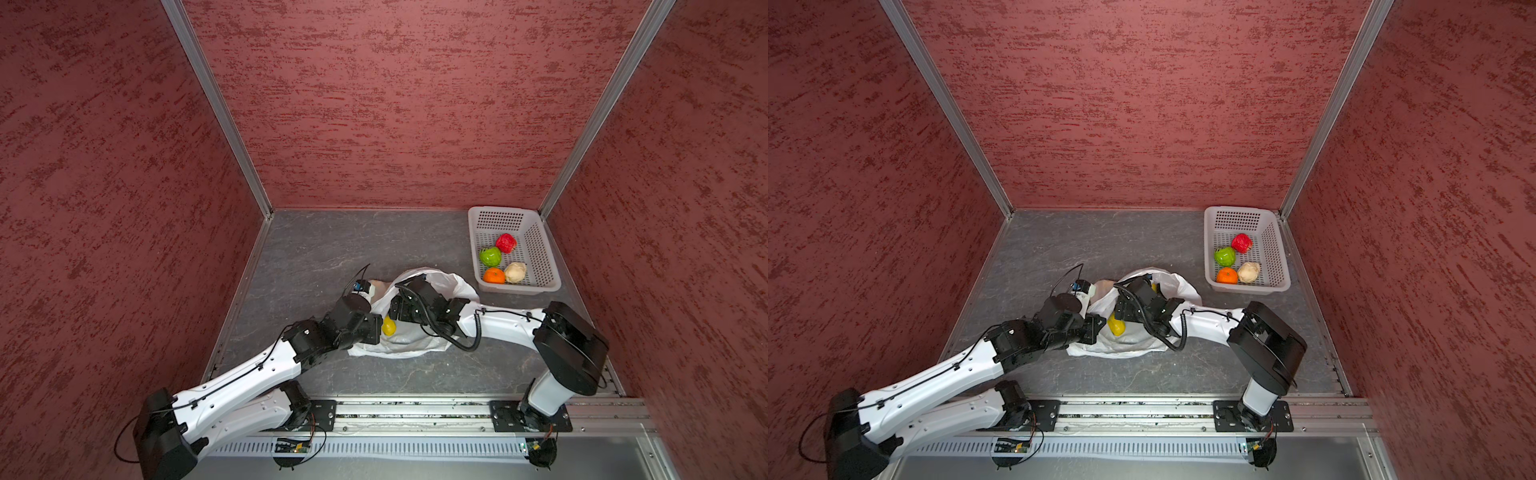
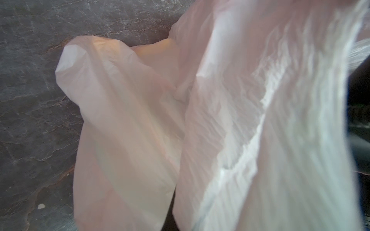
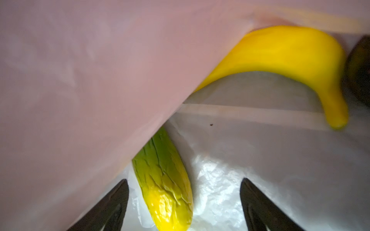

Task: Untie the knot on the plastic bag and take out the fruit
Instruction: 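Lower the right gripper into the bag toward the small green-yellow fruit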

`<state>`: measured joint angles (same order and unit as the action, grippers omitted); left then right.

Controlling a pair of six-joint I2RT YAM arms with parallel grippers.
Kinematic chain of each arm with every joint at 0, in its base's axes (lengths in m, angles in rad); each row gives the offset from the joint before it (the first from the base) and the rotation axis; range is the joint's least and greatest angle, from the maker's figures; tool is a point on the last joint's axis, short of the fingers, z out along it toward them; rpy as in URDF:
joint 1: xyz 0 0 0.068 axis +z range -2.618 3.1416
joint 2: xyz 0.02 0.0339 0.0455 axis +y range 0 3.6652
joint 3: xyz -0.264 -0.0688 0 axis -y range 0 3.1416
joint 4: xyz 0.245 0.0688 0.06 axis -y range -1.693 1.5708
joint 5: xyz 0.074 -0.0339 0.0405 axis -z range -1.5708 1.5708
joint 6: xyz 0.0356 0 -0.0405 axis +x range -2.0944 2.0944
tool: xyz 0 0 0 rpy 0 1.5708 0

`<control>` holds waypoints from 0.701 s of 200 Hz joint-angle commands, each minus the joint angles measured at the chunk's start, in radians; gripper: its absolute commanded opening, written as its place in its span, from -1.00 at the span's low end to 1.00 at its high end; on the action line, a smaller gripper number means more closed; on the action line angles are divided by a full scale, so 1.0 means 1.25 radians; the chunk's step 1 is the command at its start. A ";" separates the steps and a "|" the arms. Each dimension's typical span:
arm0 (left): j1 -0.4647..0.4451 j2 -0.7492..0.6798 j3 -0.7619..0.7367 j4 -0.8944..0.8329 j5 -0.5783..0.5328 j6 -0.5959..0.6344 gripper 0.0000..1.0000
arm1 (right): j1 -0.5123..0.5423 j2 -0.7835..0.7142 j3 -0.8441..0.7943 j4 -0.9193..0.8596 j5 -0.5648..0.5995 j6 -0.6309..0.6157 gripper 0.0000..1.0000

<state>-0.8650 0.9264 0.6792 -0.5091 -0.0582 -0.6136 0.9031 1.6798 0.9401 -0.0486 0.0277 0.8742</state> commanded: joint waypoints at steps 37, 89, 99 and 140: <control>0.010 -0.004 0.005 0.006 -0.025 -0.010 -1.00 | 0.011 0.038 0.051 0.006 -0.052 -0.143 0.76; 0.013 -0.014 0.004 0.013 -0.045 -0.025 -1.00 | 0.036 0.091 0.079 0.010 -0.061 -0.181 0.80; 0.012 -0.014 0.004 0.014 -0.048 -0.027 -1.00 | 0.041 0.103 0.086 0.005 -0.058 -0.186 0.81; 0.011 -0.023 0.004 0.021 -0.059 -0.034 -1.00 | 0.049 0.157 0.113 -0.024 -0.026 -0.178 0.82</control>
<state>-0.8528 0.9184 0.6792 -0.5079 -0.1108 -0.6445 0.9577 1.8492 1.0523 -0.0570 -0.0330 0.6540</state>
